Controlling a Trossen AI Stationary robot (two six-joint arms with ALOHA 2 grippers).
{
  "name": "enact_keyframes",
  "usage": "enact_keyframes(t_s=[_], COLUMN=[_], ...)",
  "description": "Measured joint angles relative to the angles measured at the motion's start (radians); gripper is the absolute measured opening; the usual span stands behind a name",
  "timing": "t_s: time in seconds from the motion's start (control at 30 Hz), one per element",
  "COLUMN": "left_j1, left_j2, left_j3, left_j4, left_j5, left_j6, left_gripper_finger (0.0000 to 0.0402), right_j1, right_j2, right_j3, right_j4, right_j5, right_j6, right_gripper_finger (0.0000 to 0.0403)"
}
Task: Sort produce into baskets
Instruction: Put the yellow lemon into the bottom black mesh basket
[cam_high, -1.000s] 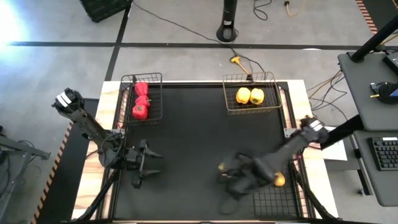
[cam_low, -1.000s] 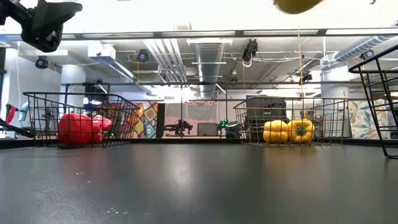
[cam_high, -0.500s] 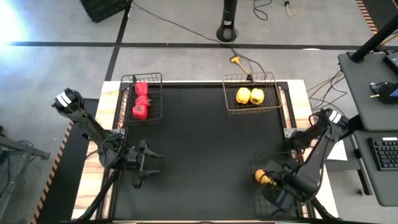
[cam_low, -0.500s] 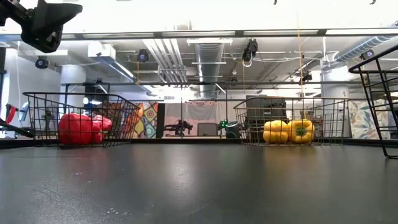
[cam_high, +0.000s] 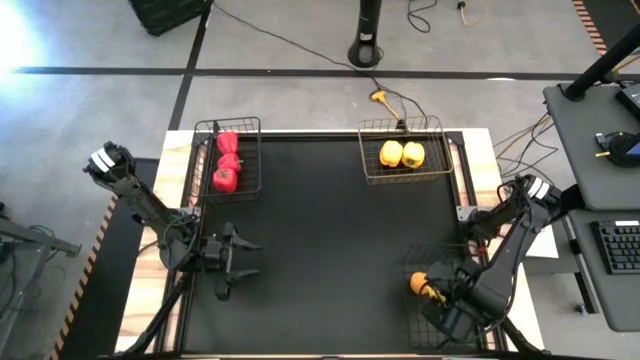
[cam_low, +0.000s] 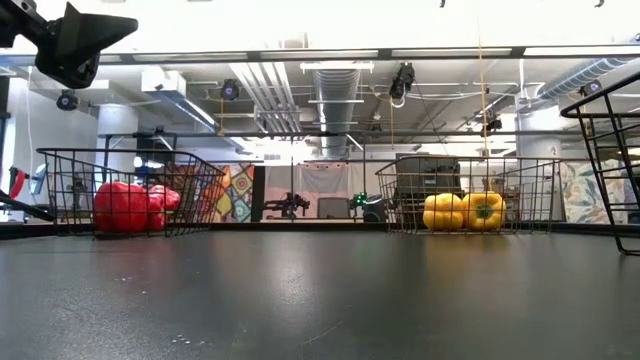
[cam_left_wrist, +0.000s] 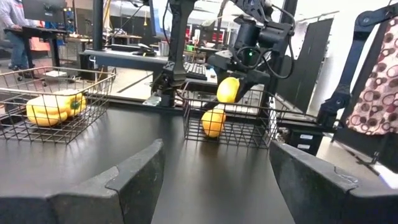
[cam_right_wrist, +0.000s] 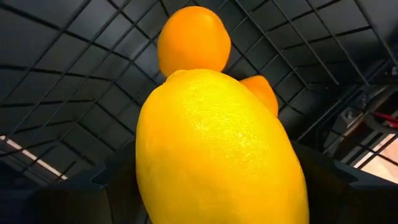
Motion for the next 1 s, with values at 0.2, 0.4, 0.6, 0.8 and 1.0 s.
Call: enact_keyframes(t_s=[0.2,0.4,0.6,0.8,1.0], left_j1=[0.0,0.0,0.0,0.0,0.0], left_j2=[0.002,0.003,0.003,0.003,0.003], left_j3=[0.0,0.0,0.0,0.001,0.002], left_j4=[-0.005,-0.015,-0.014,-0.013,-0.011], left_j5=[0.0,0.009,-0.045,-0.045,-0.045], left_j6=[-0.005,0.025,0.002,0.0,0.0], left_gripper_finger=[0.0271,0.0272,0.0272,0.0272,0.0272], right_j1=[-0.002,-0.003,-0.003,-0.003,-0.003], right_j2=[0.0,0.001,0.001,0.002,0.001], right_j3=[-0.044,-0.111,-0.16,-0.187,-0.176], right_j4=[0.075,0.202,0.288,0.314,0.316], right_j5=[0.007,-0.001,-0.079,-0.105,-0.106], right_j6=[0.01,-0.001,0.007,0.007,0.006], right_gripper_finger=[0.0294,0.0295,0.0296,0.0295,0.0294])
